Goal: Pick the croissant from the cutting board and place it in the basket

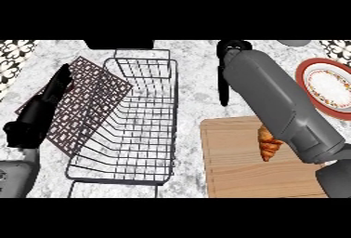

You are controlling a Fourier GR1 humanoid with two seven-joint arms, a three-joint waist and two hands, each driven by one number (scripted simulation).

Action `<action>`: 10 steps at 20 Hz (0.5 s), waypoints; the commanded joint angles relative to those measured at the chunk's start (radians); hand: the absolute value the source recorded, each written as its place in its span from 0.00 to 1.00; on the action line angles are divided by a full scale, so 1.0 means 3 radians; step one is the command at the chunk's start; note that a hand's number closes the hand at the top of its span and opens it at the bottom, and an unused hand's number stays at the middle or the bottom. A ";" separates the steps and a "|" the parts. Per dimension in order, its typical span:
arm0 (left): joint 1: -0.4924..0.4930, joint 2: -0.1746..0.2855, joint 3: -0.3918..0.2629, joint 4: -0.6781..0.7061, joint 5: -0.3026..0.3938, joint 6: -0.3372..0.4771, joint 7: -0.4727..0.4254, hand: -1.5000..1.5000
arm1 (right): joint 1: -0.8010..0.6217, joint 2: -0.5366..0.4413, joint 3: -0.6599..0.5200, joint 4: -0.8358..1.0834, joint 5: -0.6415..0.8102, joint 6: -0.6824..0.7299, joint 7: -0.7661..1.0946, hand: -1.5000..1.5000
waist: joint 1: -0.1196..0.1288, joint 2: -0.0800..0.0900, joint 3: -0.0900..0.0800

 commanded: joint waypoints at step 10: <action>-0.0041 -0.0109 0.0038 -0.0028 -0.0093 -0.0004 0.0046 0.50 | 0.0653 -0.0139 0.0095 -0.0266 0.0172 0.0366 0.0207 0.00 | -0.0031 0.0012 0.0005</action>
